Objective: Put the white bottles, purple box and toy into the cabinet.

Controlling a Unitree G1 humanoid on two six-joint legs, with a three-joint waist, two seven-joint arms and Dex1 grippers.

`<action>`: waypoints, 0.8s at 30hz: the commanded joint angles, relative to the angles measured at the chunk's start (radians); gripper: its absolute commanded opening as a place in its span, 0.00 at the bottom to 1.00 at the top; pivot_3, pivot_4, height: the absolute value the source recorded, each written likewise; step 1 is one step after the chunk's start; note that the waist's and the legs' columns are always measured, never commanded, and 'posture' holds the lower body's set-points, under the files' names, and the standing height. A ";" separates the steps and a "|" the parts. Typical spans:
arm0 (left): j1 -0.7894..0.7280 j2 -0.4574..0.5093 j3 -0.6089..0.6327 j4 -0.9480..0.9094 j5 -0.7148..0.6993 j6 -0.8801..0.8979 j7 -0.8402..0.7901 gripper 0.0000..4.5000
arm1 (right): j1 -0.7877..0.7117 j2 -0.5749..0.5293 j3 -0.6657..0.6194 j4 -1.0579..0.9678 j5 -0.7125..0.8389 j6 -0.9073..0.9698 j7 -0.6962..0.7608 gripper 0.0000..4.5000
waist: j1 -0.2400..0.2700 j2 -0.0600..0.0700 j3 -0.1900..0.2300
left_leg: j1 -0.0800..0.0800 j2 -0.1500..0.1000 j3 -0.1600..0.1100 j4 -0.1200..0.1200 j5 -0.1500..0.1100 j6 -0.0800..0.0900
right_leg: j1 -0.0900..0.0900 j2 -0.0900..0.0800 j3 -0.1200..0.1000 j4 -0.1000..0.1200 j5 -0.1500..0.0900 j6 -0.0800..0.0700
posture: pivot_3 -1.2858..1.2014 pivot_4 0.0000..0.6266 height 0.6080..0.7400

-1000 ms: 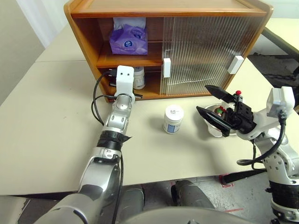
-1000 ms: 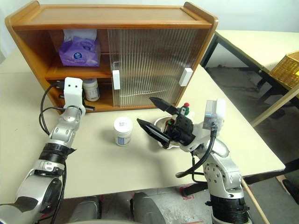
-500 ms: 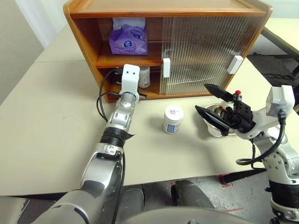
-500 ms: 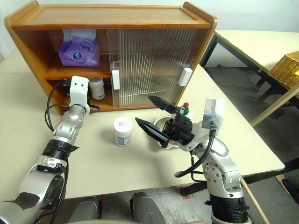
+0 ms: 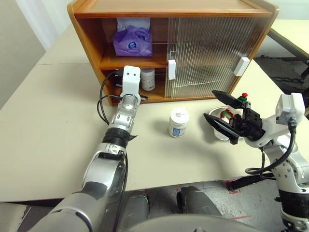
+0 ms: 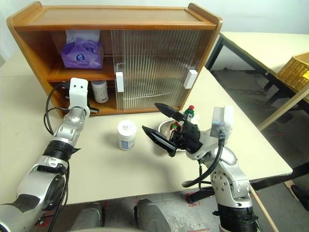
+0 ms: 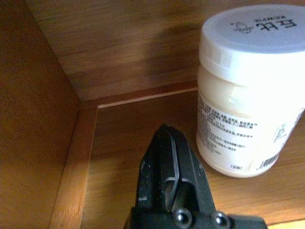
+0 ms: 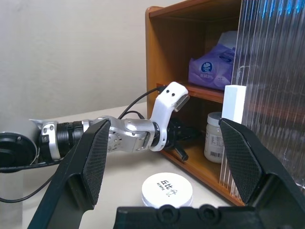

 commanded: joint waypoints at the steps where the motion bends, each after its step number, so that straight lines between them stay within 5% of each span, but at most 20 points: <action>1: -0.045 -0.003 -0.008 0.069 -0.002 -0.037 -0.013 0.00 | 0.013 -0.006 -0.011 -0.014 -0.010 -0.009 -0.002 1.00 | -0.001 0.000 0.000 | 0.000 0.000 0.000 0.000 0.001 0.001 | 0.000 0.000 0.000 0.000 0.001 0.000 | 0.44 0.07 1.00; 24: -0.068 -0.057 -0.027 0.128 -0.031 -0.122 -0.141 0.00 | -0.065 -0.009 0.019 -0.118 0.006 0.097 -0.147 1.00 | -0.013 0.000 0.000 | -0.003 -0.007 -0.004 -0.001 0.004 0.006 | 0.002 -0.001 0.002 -0.001 -0.002 0.004 | 0.44 0.08 1.00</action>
